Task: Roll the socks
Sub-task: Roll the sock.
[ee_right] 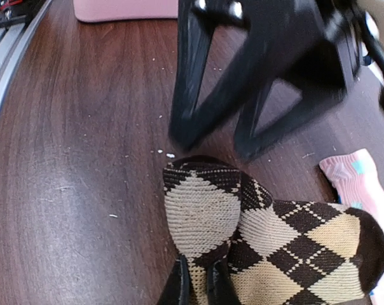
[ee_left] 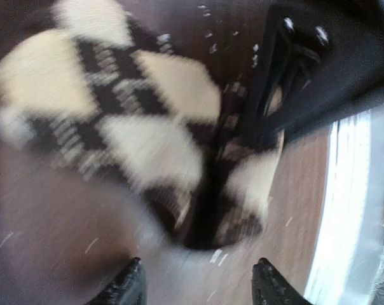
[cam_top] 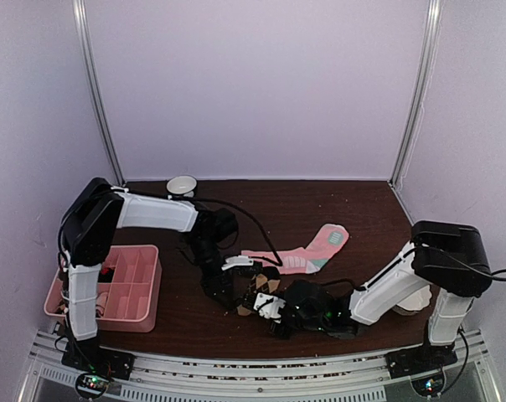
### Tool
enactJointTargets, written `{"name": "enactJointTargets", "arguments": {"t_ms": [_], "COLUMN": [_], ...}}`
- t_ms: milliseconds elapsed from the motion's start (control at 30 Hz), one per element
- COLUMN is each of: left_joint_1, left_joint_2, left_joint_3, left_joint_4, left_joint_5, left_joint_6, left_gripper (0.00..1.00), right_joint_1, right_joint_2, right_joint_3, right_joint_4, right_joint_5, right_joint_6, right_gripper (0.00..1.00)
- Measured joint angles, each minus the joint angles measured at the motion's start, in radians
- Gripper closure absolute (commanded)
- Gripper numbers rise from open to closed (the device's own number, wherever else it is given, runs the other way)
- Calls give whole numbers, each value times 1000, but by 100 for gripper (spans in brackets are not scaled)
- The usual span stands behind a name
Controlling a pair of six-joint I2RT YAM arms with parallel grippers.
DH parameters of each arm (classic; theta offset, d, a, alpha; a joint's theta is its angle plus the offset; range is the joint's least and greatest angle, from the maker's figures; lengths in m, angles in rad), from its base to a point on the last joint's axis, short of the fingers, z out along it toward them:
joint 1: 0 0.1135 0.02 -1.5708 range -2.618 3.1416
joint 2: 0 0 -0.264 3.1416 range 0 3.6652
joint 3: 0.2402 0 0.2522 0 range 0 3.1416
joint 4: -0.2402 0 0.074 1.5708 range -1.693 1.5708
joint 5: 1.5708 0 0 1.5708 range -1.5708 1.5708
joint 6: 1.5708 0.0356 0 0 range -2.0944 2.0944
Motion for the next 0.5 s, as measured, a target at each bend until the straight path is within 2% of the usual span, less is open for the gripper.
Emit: {"name": "enactJointTargets", "arguments": {"t_ms": [67,167,333,500], "left_joint_1": [29,75,74,129], "left_joint_2": [-51,-205,-484,-461], "left_joint_3": [-47,-166,-310,-279], "left_joint_4": [48,154,341,421], "left_joint_5": [-9,-42,-158,-247], "left_joint_6": [2,-5,-14,-21], "left_gripper": [2,2,2,2], "right_joint_1": [-28,-66,-108,-125], "right_joint_2": [0,0,0,1], "right_joint_3": [-10,-16,-19,-19], "right_joint_4": [20,34,34,32], "right_joint_5": [-51,-117,-200,-240], "right_joint_6": [38,79,118,144], "right_gripper": [100,100,100,100]}}
